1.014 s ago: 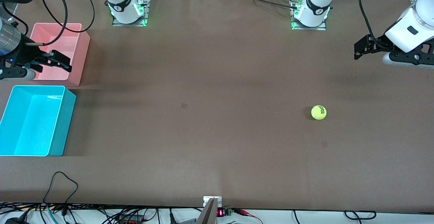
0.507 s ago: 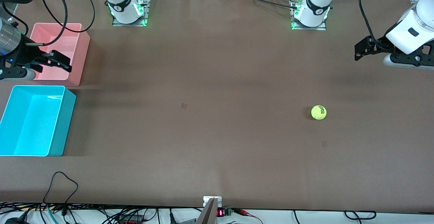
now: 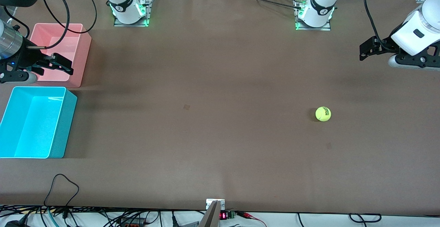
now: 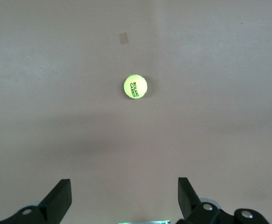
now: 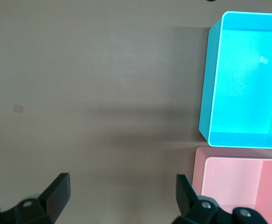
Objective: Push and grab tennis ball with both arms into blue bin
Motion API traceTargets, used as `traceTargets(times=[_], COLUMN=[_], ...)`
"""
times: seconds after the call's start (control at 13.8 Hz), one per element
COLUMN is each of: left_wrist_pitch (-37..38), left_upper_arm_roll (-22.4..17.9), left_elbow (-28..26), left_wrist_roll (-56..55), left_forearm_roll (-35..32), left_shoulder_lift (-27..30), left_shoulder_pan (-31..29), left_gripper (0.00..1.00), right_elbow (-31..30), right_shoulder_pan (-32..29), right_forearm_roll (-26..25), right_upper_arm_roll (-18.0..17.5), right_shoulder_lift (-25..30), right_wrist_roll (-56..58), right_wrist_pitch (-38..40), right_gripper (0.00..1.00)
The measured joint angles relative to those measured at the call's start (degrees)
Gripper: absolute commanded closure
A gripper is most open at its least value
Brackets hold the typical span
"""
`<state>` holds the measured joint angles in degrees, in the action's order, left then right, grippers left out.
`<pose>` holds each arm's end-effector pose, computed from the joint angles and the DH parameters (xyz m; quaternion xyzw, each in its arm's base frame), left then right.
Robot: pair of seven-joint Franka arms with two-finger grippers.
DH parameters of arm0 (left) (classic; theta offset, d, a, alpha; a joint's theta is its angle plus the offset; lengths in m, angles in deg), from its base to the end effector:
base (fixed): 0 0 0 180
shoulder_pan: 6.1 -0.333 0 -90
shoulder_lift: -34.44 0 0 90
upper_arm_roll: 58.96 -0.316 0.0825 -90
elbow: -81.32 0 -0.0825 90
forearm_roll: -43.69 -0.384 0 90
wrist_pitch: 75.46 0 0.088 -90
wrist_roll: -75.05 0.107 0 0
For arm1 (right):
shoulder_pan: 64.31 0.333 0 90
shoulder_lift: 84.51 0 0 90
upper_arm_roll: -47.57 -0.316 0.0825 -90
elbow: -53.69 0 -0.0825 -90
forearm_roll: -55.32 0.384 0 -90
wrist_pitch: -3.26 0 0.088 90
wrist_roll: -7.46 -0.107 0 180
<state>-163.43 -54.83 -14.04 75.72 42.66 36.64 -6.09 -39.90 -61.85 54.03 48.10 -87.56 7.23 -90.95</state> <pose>0.5350 -0.0374 0.5986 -0.9980 0.0419 0.0450 0.0117 0.5733 0.0172 0.5711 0.9996 0.0159 -0.0210 0.0119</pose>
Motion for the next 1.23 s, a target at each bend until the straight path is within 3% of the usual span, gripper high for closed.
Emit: traceTargets(times=[0.22, 0.29, 0.51, 0.72, 0.94, 1.23], left_wrist_pitch=[0.0, 0.0, 1.2, 4.3, 5.3, 10.5], left_upper_arm_roll=[0.0, 0.0, 0.0, 0.0, -0.2, -0.5], left_elbow=[0.6, 1.0, 1.6, 2.1, 2.2, 2.2], left_wrist_roll=[0.0, 0.0, 0.0, 0.0, 0.7, 16.4], left_forearm_roll=[0.0, 0.0, 0.0, 0.0, 0.0, -3.7], left_shoulder_lift=[-1.8, -2.4, -2.9, -2.9, -3.5, -6.6], left_shoulder_pan=[0.0, 0.0, 0.0, 0.0, -0.1, -0.4], left_gripper=[0.04, 0.33, 0.9, 0.99, 0.99, 0.99], right_elbow=[0.0, 0.0, 0.0, 0.0, 0.0, 0.0], right_shoulder_pan=[0.0, 0.0, 0.0, 0.0, 0.0, 0.0], right_forearm_roll=[-0.1, -0.1, -0.1, -0.1, -0.1, -0.1], right_upper_arm_roll=[0.0, 0.0, 0.0, 0.0, 0.0, 0.0], right_shoulder_lift=[-0.4, -0.6, -1.1, -1.4, -1.7, -1.8], right_wrist_roll=[0.0, 0.0, 0.0, 0.0, 0.0, 0.0], right_wrist_pitch=[0.0, 0.0, 0.0, 0.0, 0.0, 0.0], right_gripper=[0.0, 0.0, 0.0, 0.0, 0.0, 0.0])
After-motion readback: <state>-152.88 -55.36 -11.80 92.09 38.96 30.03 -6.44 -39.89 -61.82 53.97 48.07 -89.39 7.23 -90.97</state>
